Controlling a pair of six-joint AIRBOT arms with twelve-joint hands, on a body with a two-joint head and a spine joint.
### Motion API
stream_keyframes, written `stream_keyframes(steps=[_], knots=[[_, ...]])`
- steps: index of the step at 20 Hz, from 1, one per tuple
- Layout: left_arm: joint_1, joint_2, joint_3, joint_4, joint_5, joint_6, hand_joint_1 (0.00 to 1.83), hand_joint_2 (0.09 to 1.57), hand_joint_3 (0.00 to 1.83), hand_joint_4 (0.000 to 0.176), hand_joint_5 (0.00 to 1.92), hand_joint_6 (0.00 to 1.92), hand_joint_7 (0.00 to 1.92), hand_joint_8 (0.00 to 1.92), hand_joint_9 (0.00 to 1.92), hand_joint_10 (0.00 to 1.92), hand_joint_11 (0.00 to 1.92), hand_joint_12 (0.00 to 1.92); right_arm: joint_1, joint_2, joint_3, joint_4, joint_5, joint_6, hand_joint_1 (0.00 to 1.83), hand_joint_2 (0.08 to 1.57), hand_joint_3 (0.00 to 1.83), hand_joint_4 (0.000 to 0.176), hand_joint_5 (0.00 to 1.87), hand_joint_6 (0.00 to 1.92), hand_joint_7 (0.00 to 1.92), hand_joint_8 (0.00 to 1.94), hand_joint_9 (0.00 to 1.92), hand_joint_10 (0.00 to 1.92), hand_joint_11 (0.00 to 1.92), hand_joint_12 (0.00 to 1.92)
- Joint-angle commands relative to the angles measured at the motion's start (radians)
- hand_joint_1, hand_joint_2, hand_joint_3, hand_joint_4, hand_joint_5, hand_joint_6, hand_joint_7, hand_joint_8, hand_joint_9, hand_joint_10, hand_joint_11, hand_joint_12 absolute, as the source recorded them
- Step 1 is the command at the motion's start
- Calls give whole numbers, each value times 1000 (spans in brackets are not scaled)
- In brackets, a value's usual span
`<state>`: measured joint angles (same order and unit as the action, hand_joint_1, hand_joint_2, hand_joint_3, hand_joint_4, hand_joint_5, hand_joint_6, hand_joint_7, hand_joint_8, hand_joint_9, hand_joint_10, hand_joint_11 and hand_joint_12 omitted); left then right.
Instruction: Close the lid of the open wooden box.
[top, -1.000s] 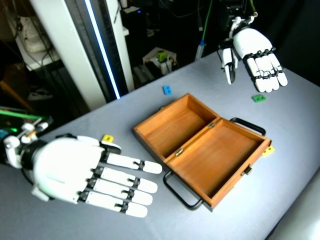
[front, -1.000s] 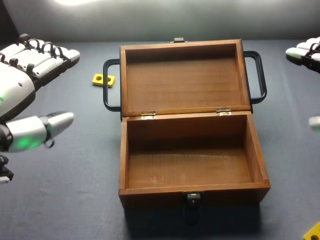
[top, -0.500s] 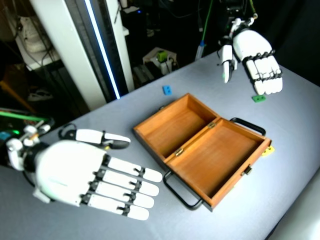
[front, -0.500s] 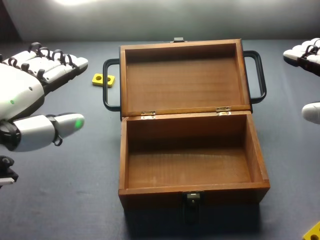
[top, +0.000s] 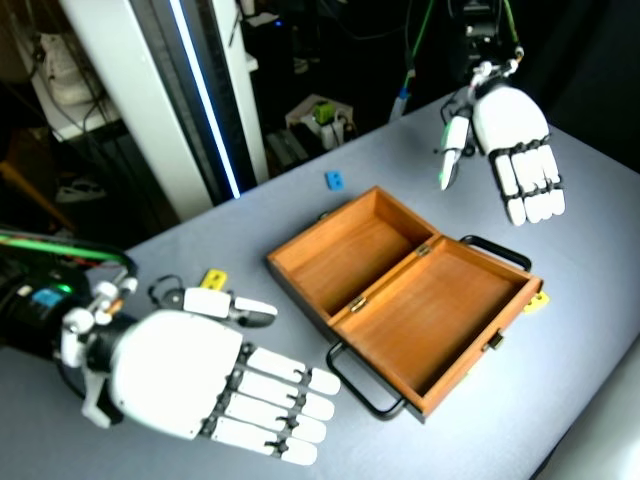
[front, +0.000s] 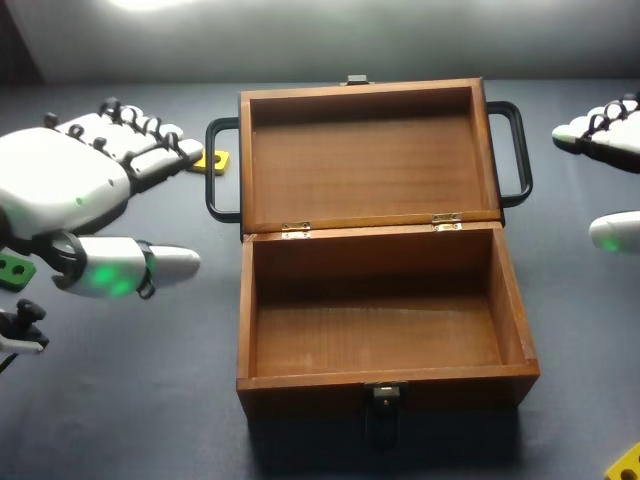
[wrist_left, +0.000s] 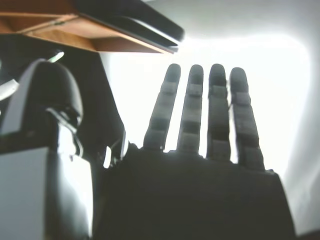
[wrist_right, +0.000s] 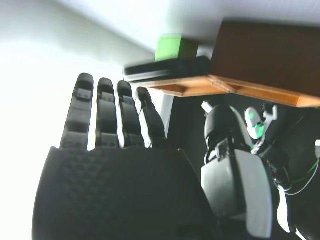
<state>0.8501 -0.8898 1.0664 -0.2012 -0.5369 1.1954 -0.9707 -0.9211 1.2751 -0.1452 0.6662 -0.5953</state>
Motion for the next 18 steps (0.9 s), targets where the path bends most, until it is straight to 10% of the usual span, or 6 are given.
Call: stream_keyframes(steps=[1,6,18], knots=[[-23,-10,13,-11,-51,35,0,1182,0,0,0,0,0,0,0,0,0,0,24,-6,11,12,84,17,0,1292,8,0,0,0,0,0,0,0,9,1],[-61,-40,37,-83,41,190,0,1198,0,0,0,0,0,0,0,0,0,0,46,-32,39,-25,31,31,0,1287,5,0,0,0,0,0,0,0,2,0],[-62,-29,39,-144,22,231,0,1323,9,0,0,0,0,0,0,0,3,1,46,-49,52,-34,5,32,0,1288,2,0,0,0,0,0,0,0,0,0]])
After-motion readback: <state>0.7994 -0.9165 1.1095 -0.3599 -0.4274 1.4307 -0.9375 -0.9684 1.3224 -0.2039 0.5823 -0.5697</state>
